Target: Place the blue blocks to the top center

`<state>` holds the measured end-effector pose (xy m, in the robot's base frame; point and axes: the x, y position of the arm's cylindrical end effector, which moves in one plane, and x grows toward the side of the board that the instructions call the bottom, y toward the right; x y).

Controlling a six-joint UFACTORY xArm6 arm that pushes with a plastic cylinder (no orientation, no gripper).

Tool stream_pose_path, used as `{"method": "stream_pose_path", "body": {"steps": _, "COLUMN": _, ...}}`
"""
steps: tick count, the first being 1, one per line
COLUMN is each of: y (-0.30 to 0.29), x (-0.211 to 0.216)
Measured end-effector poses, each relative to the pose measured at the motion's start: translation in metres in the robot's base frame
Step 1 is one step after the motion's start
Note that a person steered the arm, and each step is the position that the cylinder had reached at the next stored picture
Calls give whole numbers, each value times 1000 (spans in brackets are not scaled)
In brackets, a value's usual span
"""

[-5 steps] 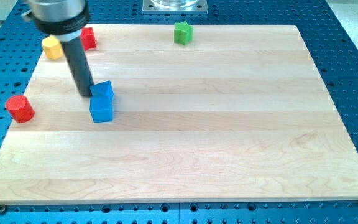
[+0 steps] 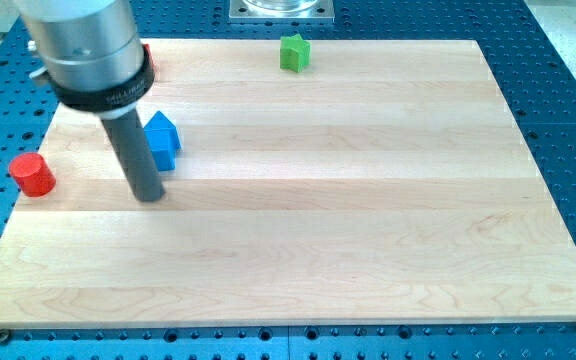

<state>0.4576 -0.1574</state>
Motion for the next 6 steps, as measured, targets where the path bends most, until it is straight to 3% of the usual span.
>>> {"method": "stream_pose_path", "body": {"steps": 2, "y": 2, "x": -104}}
{"method": "stream_pose_path", "body": {"steps": 6, "y": 46, "x": -249}}
